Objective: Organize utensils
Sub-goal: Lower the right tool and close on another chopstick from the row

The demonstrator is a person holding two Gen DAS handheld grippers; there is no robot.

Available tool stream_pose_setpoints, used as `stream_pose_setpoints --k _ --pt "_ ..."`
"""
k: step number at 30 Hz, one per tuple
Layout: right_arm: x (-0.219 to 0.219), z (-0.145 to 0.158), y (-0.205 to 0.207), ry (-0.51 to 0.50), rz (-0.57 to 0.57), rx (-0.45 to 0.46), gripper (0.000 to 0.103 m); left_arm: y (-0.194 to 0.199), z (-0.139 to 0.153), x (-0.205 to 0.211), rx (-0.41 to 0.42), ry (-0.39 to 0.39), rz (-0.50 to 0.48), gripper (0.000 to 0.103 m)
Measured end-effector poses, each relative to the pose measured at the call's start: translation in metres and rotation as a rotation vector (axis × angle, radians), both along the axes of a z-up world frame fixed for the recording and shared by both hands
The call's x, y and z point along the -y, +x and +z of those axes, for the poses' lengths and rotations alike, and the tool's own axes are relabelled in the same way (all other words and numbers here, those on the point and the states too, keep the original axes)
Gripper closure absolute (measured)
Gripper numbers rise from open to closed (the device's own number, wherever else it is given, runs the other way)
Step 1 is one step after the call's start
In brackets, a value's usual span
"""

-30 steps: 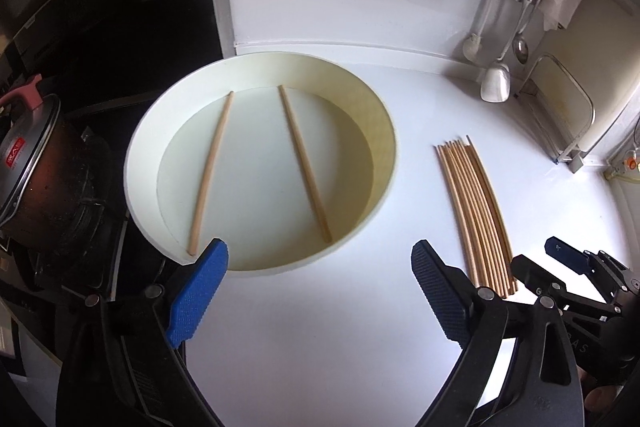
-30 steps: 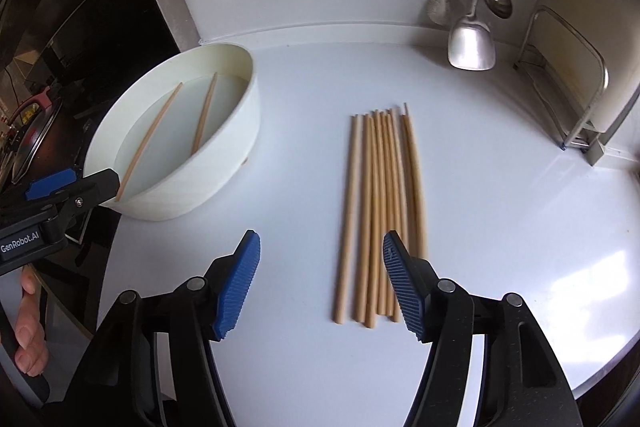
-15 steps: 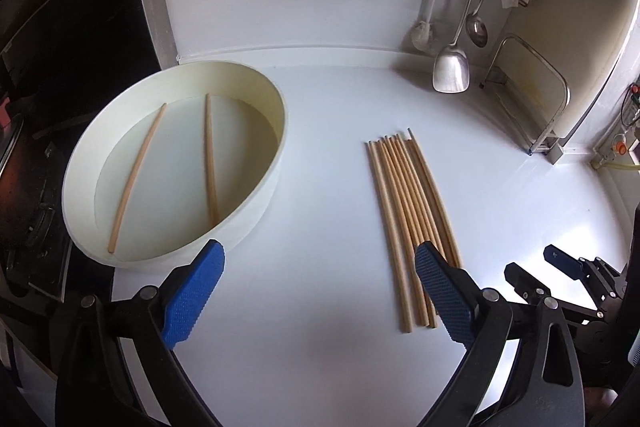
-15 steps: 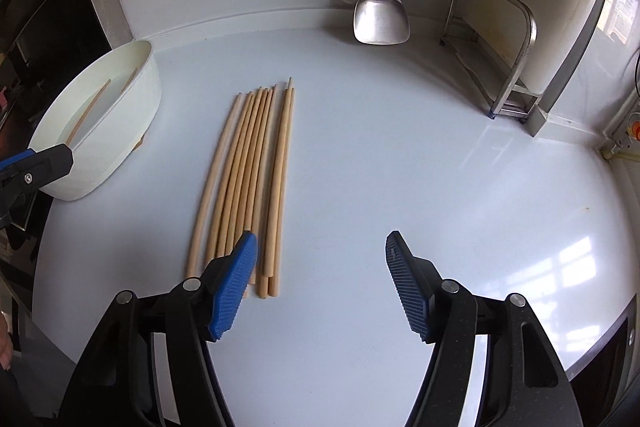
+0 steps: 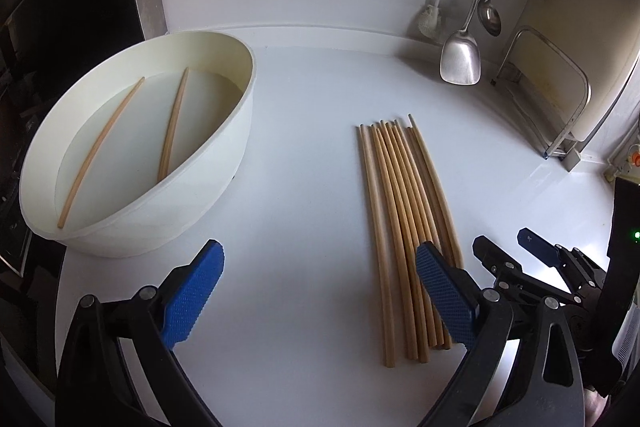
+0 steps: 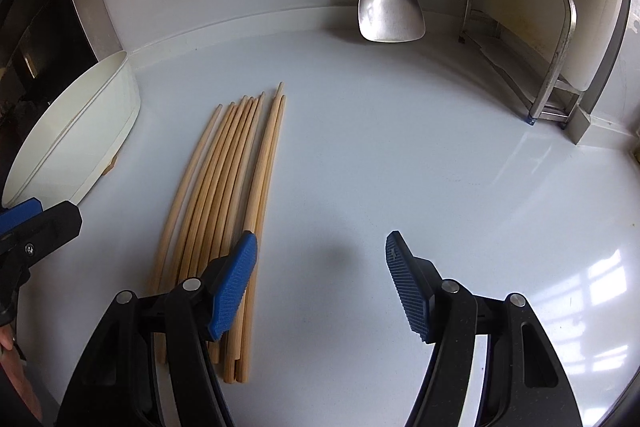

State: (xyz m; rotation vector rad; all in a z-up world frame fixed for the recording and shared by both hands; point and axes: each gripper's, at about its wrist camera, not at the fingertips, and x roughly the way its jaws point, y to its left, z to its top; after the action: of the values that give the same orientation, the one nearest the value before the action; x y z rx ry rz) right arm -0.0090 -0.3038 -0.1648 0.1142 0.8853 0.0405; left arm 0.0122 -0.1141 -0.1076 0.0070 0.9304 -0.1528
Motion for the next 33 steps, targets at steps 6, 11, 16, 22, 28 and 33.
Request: stream_pose_setpoints --k 6,11,16,22,28,33 --pt "0.000 -0.008 0.003 -0.003 0.007 -0.009 0.039 0.005 -0.007 -0.003 -0.012 0.021 0.012 0.008" --pt "0.000 -0.010 0.007 -0.014 0.011 -0.011 0.039 0.006 -0.011 -0.005 -0.018 0.019 0.026 0.008" --pt "-0.003 -0.010 0.008 -0.037 0.027 -0.009 0.039 0.008 -0.012 -0.007 -0.026 0.022 0.038 0.008" --pt "-0.005 -0.013 0.009 -0.075 0.032 -0.011 0.039 0.009 -0.014 -0.008 -0.030 0.021 0.050 0.008" --pt "0.003 -0.016 0.008 -0.092 0.015 -0.011 0.039 0.009 -0.021 0.002 -0.044 0.034 0.035 0.008" --pt "0.015 -0.017 0.006 -0.088 0.003 -0.011 0.039 0.011 -0.030 0.011 -0.052 0.047 0.029 0.008"
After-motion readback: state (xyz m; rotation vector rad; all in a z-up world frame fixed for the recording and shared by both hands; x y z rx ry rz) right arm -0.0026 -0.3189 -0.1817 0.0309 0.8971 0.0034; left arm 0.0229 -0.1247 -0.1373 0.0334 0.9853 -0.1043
